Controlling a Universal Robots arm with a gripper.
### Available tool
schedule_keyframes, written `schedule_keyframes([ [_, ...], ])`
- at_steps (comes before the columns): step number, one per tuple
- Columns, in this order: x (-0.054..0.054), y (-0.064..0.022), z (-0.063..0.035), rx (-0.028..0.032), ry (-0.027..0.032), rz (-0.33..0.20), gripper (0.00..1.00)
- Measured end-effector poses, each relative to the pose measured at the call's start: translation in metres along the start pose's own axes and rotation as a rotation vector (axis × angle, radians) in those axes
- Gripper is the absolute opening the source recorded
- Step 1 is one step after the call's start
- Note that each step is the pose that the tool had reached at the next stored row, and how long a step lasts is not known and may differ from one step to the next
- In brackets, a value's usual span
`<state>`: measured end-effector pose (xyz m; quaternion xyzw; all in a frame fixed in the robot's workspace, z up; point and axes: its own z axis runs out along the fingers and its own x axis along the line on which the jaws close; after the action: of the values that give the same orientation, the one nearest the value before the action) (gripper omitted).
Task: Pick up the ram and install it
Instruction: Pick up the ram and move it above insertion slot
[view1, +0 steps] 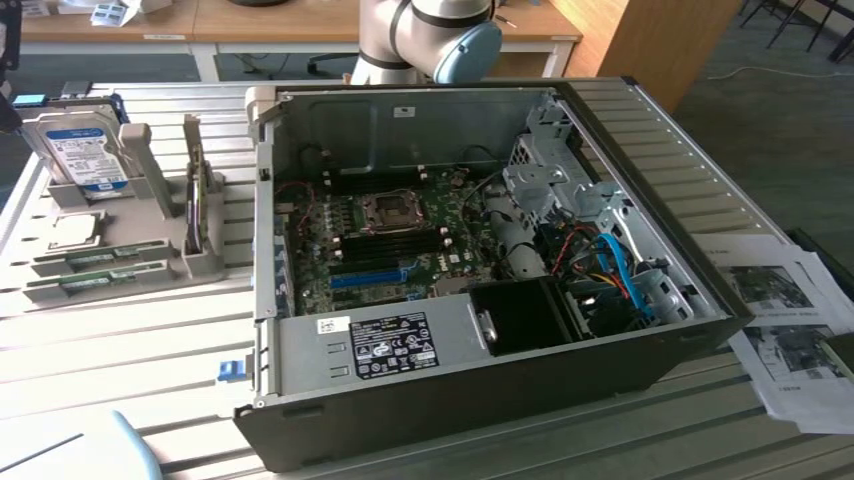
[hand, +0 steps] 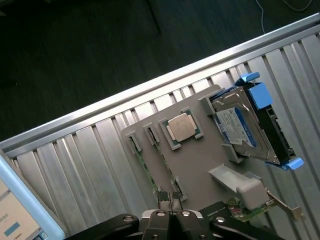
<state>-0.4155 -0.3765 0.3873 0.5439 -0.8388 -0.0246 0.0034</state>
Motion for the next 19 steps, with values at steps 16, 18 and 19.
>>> schedule_keyframes([
  [16, 0.0000, 0.0000, 0.0000, -0.0036, 0.0077, -0.171, 0.09],
  [18, 0.0000, -0.0001, 0.0000, -0.0041, 0.0089, -0.198, 0.09],
  [19, 0.0000, 0.0000, 0.0000, -0.0044, 0.0094, -0.211, 0.09],
])
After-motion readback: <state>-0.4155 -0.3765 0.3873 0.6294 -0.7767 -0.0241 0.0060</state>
